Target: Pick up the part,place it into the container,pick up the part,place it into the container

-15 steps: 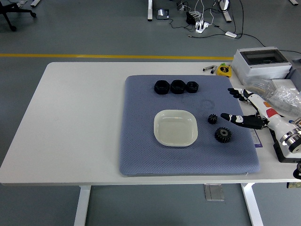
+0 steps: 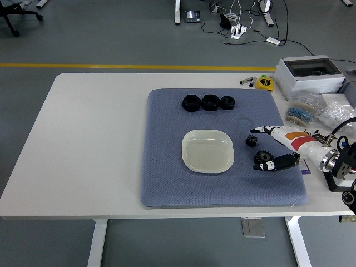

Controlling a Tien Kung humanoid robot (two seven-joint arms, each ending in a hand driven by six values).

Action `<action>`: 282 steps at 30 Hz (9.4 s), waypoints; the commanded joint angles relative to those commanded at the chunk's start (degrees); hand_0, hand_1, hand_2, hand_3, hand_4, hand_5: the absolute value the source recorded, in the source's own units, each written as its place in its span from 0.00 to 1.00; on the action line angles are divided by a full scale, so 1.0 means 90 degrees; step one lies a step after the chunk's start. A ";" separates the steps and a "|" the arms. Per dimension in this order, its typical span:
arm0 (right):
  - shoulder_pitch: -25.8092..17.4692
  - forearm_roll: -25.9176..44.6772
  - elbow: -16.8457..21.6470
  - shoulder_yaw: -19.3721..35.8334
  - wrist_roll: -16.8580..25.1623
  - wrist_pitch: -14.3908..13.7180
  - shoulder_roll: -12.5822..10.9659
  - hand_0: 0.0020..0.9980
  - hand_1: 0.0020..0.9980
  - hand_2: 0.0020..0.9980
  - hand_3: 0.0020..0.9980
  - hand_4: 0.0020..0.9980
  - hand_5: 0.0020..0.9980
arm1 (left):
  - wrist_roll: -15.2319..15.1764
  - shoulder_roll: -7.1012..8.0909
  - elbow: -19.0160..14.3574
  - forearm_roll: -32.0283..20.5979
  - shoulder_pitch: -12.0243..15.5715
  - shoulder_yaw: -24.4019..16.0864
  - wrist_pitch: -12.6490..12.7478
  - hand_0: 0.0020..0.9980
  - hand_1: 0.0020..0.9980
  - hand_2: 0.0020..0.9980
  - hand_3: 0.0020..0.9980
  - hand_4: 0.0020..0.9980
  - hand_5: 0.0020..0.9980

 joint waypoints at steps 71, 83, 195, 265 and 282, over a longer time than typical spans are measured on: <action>0.0873 -0.0871 -0.2332 -0.1239 0.0630 -0.1003 0.0455 0.19 0.40 0.53 0.54 0.77 0.53 | -0.0013 -0.0007 0.0003 -0.0132 0.0079 0.0051 0.0027 0.71 0.71 0.75 0.66 0.69 0.68; 0.0856 -0.0800 -0.2158 -0.1228 0.0788 -0.1265 0.0428 0.00 0.12 0.45 0.51 0.72 0.53 | -0.0022 -0.0018 0.0007 -0.0162 0.0066 0.0068 0.0037 0.71 0.71 0.75 0.66 0.69 0.68; 0.2600 0.1328 -0.4948 -0.3764 0.0314 -0.2370 0.1947 0.02 0.14 0.43 0.54 0.91 0.57 | 0.0087 0.0035 -0.0054 0.0105 -0.0032 -0.0034 0.0028 0.71 0.71 0.75 0.66 0.68 0.67; 0.2530 0.1503 -0.4878 -0.3906 0.0264 -0.2150 0.1867 0.04 0.18 0.34 0.46 0.84 0.64 | 0.0116 0.0027 -0.0038 0.0266 -0.0005 -0.0149 0.0002 0.71 0.72 0.75 0.66 0.68 0.67; 0.2534 0.1475 -0.4884 -0.3718 0.0204 -0.2145 0.1797 0.05 0.18 0.35 0.46 0.85 0.65 | 0.0116 0.0027 -0.0041 0.0251 -0.0011 -0.0135 0.0000 0.71 0.71 0.75 0.66 0.68 0.67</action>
